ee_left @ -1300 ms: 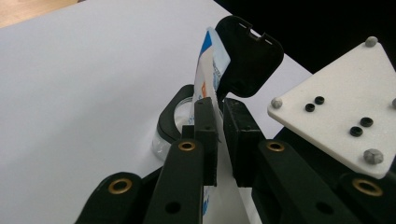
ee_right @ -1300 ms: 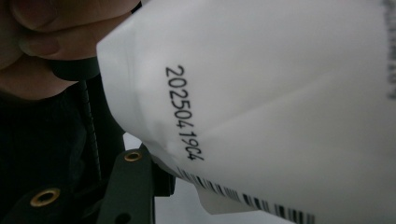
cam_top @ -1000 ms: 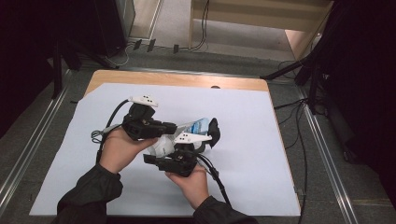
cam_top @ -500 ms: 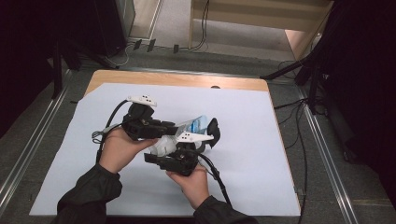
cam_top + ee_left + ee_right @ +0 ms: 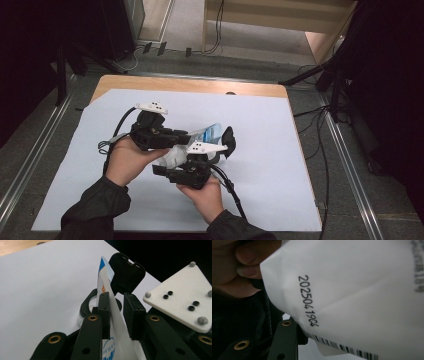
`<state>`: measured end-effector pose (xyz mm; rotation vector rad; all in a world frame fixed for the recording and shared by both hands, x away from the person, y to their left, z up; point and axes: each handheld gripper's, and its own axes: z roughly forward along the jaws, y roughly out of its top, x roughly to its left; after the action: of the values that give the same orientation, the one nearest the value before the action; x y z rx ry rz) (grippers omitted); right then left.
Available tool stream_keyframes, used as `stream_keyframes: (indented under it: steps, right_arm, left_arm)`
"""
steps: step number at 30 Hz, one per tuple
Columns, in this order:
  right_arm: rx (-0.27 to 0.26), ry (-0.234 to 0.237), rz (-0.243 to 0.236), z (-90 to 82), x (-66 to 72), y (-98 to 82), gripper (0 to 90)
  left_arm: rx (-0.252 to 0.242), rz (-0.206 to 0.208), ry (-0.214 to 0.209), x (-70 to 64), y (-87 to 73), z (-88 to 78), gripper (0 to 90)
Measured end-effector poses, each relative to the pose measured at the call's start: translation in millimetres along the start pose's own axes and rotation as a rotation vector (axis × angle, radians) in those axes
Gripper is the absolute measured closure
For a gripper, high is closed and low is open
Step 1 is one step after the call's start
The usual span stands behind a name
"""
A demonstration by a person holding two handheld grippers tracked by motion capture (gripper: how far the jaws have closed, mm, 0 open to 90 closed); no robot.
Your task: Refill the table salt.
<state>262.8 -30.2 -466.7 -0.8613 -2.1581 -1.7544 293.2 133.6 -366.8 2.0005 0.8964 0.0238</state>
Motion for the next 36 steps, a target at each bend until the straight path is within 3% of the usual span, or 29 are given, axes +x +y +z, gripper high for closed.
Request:
stream_keyframes:
  steps: [8,15,36]
  right_arm:
    - [0.006,0.0,-0.005,0.4,-0.1,-0.4,60.7]
    - [-0.004,-0.001,0.042,-1.0,-6.4,-2.8,60.8]
    - [0.002,-0.021,0.037,-1.6,-6.9,-3.0,60.7]
  left_arm:
    - [-0.002,-0.005,-0.006,1.2,-0.2,0.8,76.7]
    - [0.008,-0.01,-0.007,3.0,-1.1,0.7,75.9]
    - [0.017,0.01,0.013,0.0,-1.4,2.4,82.7]
